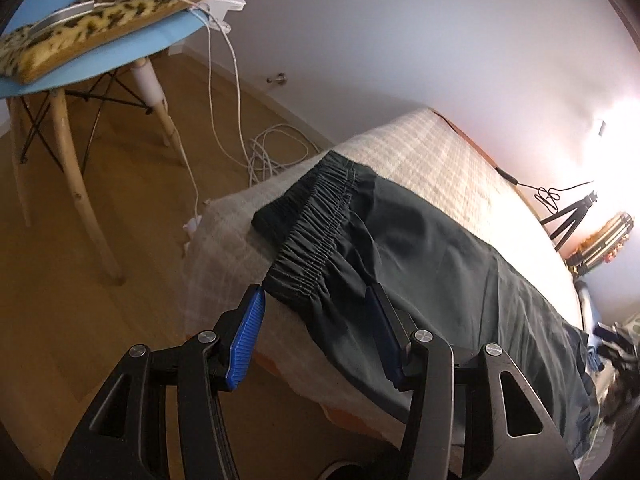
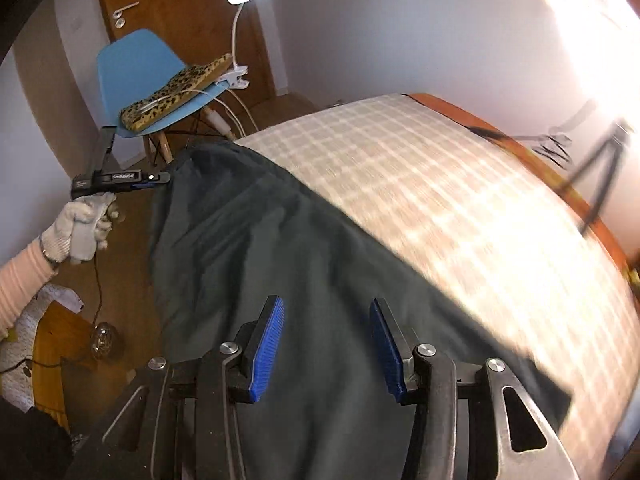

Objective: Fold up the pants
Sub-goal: 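Grasp the elastic waistband with the left tool and lift it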

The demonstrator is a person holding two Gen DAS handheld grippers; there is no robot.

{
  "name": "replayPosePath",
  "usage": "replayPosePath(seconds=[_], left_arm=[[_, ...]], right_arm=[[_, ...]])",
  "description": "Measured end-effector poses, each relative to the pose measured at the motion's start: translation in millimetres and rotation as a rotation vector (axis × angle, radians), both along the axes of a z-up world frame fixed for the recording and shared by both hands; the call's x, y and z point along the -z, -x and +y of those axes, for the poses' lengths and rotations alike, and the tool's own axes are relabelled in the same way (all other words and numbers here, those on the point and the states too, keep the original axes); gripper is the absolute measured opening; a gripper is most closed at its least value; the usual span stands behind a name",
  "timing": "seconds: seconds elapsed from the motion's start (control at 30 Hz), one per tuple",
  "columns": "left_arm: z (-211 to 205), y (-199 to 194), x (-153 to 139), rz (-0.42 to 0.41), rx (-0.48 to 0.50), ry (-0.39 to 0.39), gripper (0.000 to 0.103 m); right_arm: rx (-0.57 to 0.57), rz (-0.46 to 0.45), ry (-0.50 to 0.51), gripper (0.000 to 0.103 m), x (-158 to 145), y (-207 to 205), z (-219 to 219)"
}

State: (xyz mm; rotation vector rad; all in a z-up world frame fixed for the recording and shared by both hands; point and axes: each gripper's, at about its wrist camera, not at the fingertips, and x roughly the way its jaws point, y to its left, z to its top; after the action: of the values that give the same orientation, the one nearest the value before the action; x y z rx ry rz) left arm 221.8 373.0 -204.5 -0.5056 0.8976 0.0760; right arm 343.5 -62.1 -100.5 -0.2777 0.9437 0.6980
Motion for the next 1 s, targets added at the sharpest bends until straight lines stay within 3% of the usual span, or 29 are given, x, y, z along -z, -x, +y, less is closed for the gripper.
replayPosePath(seconds=[0.17, 0.23, 0.43, 0.6, 0.67, 0.7, 0.8, 0.9, 1.0], left_arm=[[-3.6, -5.2, -3.0, -0.015, -0.010, -0.025, 0.045], [-6.1, -6.9, -4.3, -0.019, -0.012, -0.051, 0.030], [-10.4, -9.3, -4.8, -0.025, -0.005, -0.133, 0.024], [-12.5, -8.5, -1.6, -0.035, 0.001, -0.171, 0.023], [-14.7, -8.5, -1.7, -0.042, 0.009, -0.193, 0.023], [-15.8, -8.2, -2.9, -0.048, 0.011, -0.212, 0.022], [-20.4, -8.0, -11.6, -0.089, 0.015, -0.272, 0.021], [-20.9, -15.6, -21.6, -0.138, 0.018, -0.308, 0.021], [-12.3, -33.6, -13.3, -0.105, 0.015, -0.292, 0.021]], right_arm=[[-0.102, 0.026, 0.007, 0.048, 17.8, -45.0, 65.7], [-0.160, 0.056, -0.019, 0.048, 25.5, -61.1, 100.4], [-0.295, 0.094, -0.020, 0.048, 52.9, -89.1, 186.3], [-0.350, 0.137, -0.036, 0.047, 71.2, -103.9, 232.7], [-0.373, 0.140, 0.005, 0.042, 82.2, -105.9, 251.4], [-0.382, 0.146, 0.023, 0.027, 87.1, -106.0, 257.9], [-0.380, 0.111, 0.045, 0.002, 86.4, -104.3, 267.9], [-0.342, 0.043, 0.032, 0.000, 70.5, -107.1, 265.4], [-0.291, 0.008, 0.044, 0.000, 61.3, -120.5, 265.7]])
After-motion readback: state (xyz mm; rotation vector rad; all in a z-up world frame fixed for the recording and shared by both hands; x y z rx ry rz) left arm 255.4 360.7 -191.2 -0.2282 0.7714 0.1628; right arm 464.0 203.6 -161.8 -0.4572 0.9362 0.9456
